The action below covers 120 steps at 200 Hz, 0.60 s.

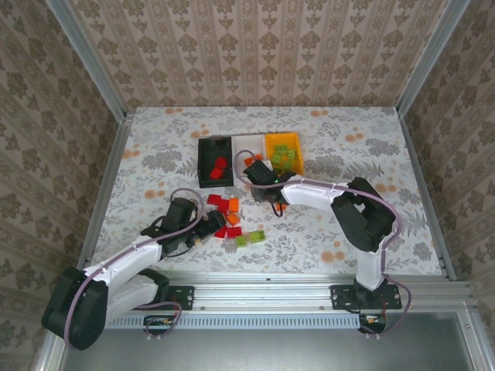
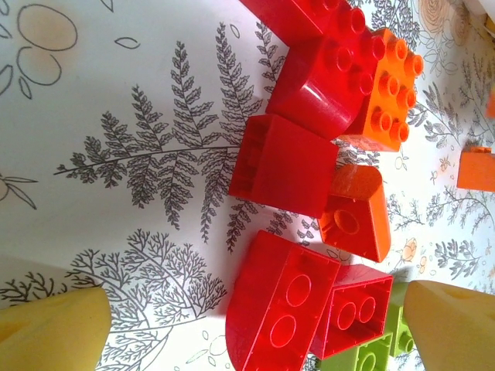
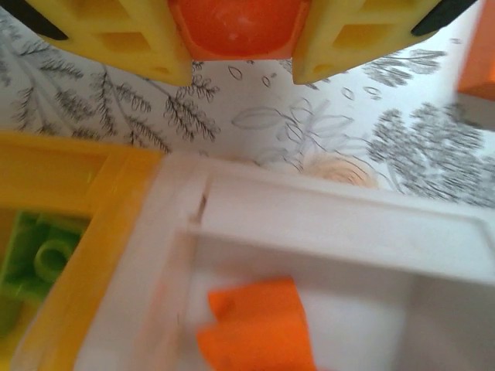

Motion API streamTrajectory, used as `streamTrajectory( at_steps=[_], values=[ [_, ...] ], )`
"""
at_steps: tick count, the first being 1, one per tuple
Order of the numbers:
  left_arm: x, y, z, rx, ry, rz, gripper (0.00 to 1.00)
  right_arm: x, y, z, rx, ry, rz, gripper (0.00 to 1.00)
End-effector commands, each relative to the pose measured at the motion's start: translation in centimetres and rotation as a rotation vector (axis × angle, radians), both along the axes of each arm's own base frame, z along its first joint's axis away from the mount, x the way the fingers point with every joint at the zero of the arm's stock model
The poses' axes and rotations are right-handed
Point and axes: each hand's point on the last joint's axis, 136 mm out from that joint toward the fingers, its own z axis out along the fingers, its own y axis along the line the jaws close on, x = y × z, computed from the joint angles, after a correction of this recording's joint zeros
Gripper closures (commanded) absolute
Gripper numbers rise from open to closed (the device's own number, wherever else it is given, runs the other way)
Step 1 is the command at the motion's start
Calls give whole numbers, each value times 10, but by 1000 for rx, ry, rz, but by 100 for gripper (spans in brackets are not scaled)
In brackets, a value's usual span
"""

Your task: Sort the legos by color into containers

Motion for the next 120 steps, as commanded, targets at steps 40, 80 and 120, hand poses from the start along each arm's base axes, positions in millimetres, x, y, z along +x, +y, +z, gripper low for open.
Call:
streamTrajectory(
  at_steps=[40,80,120],
  values=[
    [7,1,18,-42,-69,-38,0,84,19,54,-24,-128,35,63],
    [2,13,15,-37,-55,-5,0,126,26,46,-65,-137,38,63],
    [1,19,16,-35,-57,10,0,136,24,29,-88,-112,40,58]
  ],
)
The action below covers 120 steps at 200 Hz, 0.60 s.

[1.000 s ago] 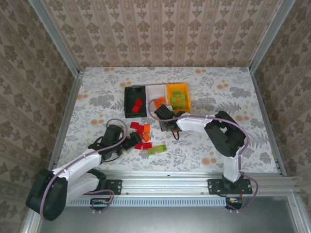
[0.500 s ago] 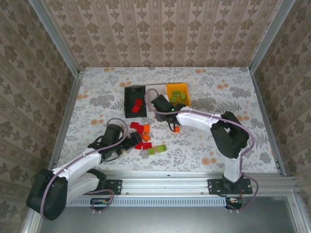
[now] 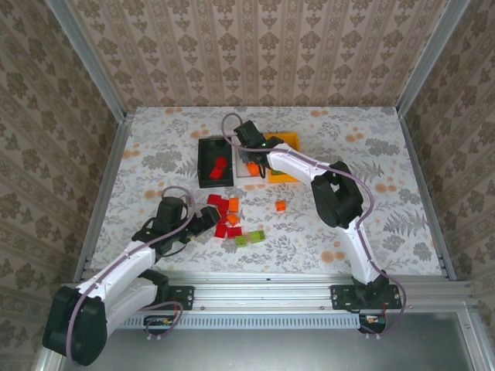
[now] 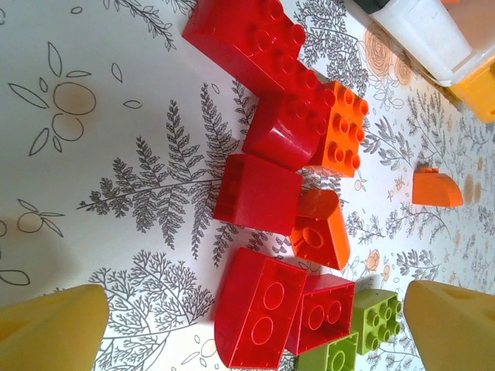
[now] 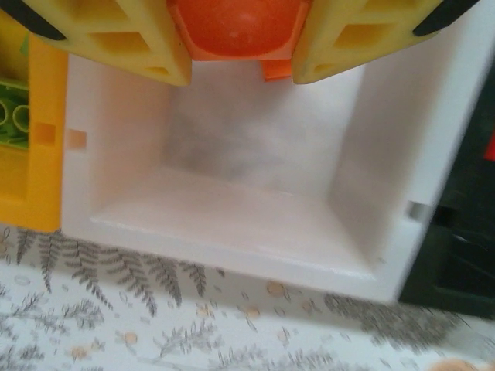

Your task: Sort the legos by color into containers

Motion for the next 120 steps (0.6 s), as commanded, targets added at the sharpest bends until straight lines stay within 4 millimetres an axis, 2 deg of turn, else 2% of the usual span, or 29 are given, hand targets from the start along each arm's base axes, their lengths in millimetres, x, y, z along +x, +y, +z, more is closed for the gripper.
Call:
streamTrajectory(
  at_steps=[1,17,36,62,86,102,120],
  values=[
    [-8,4,-6,16,18,-17,0,1,-2,0,-42,20,13,58],
    [-7,5,-6,10,21,-14,0,1,0,3,-39,14,21,45],
    [-6,3,-6,8,21,-20,0,0,3,22,-10,-22,29,37],
    [-5,2,-6,26,17,-40,0,-7,8,57,30,-83,42,36],
    [-6,0,-7,106,17,-88,1,-25,10,97,62,-160,52,35],
    [-9,-4,-10,192,20,-143,7,-44,7,117,101,-197,53,35],
    [-11,-8,-14,278,22,-194,16,-67,-1,124,154,-201,49,35]
  ],
)
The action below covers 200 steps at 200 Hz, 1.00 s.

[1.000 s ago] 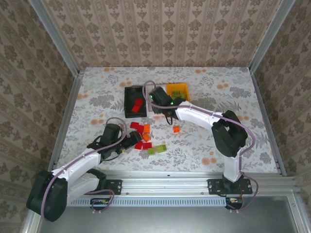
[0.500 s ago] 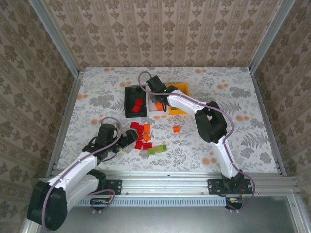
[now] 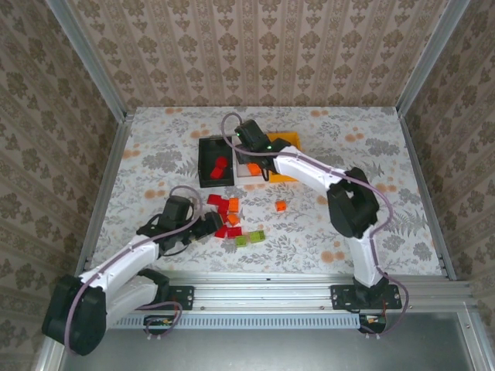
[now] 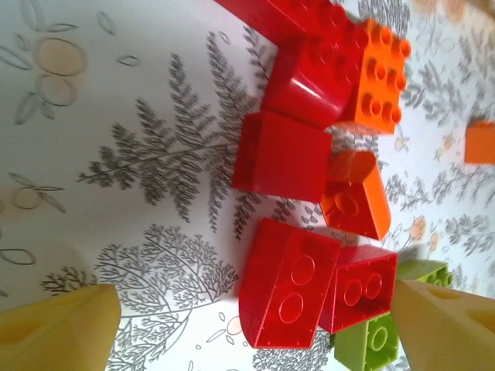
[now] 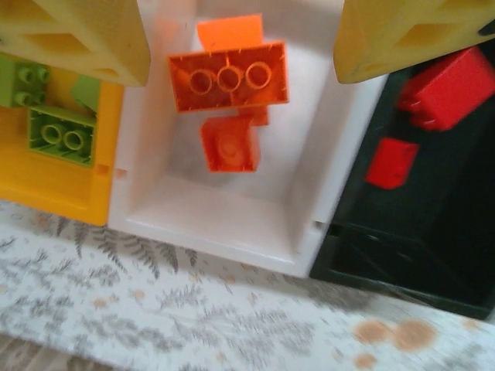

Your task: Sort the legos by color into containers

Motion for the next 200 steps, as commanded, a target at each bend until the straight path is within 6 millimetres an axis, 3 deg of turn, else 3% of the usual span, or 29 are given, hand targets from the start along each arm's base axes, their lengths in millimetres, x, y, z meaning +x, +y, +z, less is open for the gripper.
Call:
streamTrajectory(
  at_steps=[1,24,83,117,200],
  values=[
    [2,1,0,142,-31,-75,16,-25,-6,50,111,-97,-14,35],
    [2,-6,-6,206,-21,-131,26,-52,-20,44,150,-79,-25,34],
    [3,-24,-16,245,-20,-216,29,-100,-63,4,127,1,-84,35],
    [7,-25,-22,252,-20,-206,33,-113,-73,-13,114,41,-96,35],
    [4,-9,-19,297,-39,-175,43,-120,-75,-15,123,51,-89,35]
  ],
)
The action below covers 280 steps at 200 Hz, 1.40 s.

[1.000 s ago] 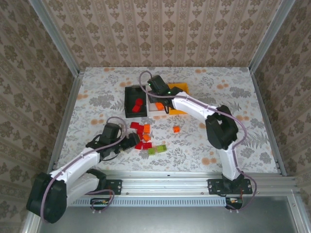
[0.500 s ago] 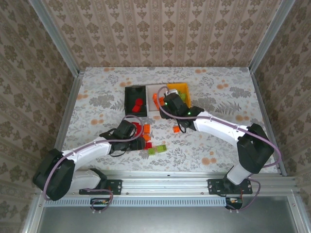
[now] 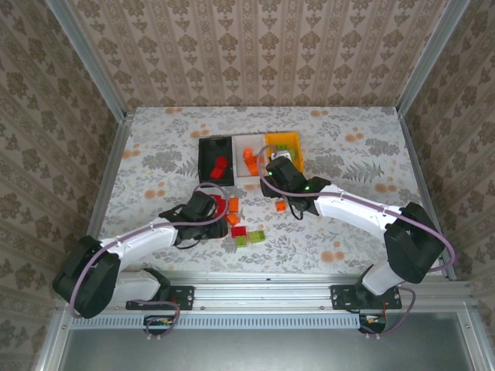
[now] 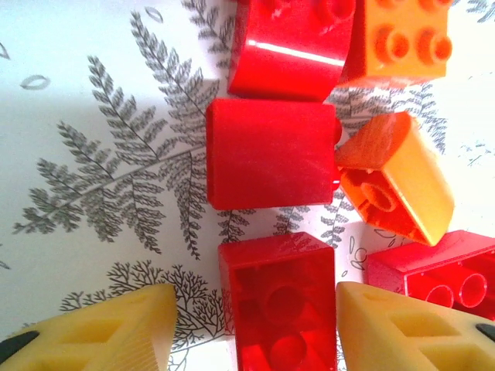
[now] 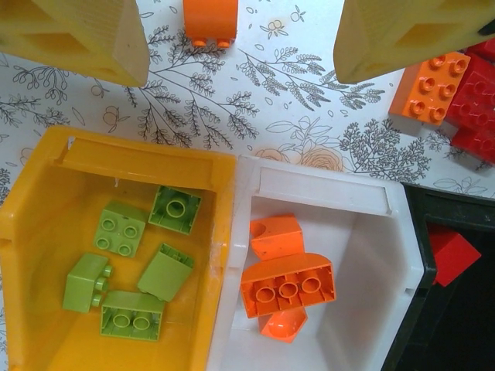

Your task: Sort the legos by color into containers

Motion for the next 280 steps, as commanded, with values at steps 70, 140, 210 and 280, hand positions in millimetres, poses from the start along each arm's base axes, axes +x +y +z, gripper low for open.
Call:
streamTrajectory(
  at_steps=[70,140,210,280],
  values=[
    [5,-5,-10,62,19,-28,44,-9,-11,-4,12,-10,-29,34],
    [6,-4,22,62,-46,-20,78,-14,-18,-8,14,-17,-35,33],
    [85,-4,139,88,-290,-7,79,-19,-23,-27,20,-5,-43,33],
    [221,-15,106,142,-169,22,89,-38,-39,-32,55,6,-50,34]
  ],
)
